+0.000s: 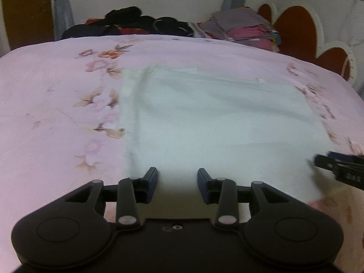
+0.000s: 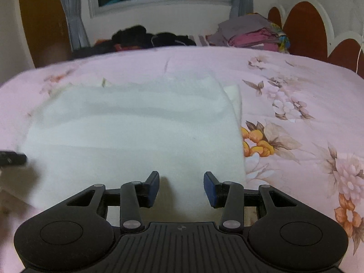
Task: Fold small clothes
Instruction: 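Open both tools and smooth the folded sweater flat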
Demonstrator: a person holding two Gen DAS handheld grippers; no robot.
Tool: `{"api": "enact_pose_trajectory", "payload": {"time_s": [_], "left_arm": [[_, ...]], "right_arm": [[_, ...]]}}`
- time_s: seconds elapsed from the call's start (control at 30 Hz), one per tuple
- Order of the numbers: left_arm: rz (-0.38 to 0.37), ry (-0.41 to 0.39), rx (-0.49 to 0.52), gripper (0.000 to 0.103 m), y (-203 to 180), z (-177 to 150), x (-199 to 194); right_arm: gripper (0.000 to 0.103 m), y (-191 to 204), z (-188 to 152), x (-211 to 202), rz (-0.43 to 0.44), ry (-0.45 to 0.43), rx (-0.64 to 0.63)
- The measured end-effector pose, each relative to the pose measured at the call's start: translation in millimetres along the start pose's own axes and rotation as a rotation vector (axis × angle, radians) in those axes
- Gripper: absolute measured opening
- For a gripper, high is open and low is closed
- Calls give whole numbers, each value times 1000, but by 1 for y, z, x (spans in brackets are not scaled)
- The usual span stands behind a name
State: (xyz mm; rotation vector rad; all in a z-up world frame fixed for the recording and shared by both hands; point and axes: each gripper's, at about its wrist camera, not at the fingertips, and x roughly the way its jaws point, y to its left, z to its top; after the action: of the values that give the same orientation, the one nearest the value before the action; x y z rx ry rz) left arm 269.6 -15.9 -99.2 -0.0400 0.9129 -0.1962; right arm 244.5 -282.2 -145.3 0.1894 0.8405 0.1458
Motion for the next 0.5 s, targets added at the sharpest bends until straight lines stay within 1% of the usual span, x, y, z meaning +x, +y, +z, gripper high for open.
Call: {"api": "enact_pose_trajectory", "payload": {"time_s": [0.13, 0.27, 0.3, 0.37, 0.43, 0.5], "left_arm": [[-26, 8, 23, 41, -17, -7, -1], [-11, 33, 42, 44, -19, -18, 6], [1, 41, 40, 44, -17, -21, 8], [3, 34, 34, 44, -11, -25, 8], [2, 31, 42, 44, -9, -27, 7], [0, 31, 42, 44, -6, -28, 6]], "right_arm": [[43, 25, 1, -5, 58, -3, -10], [43, 51, -5, -4, 89, 8, -47], [43, 54, -7, -2, 86, 13, -60], [43, 54, -12, 3, 61, 26, -73], [43, 43, -17, 6, 38, 35, -49], [43, 31, -20, 7, -8, 38, -46]]}}
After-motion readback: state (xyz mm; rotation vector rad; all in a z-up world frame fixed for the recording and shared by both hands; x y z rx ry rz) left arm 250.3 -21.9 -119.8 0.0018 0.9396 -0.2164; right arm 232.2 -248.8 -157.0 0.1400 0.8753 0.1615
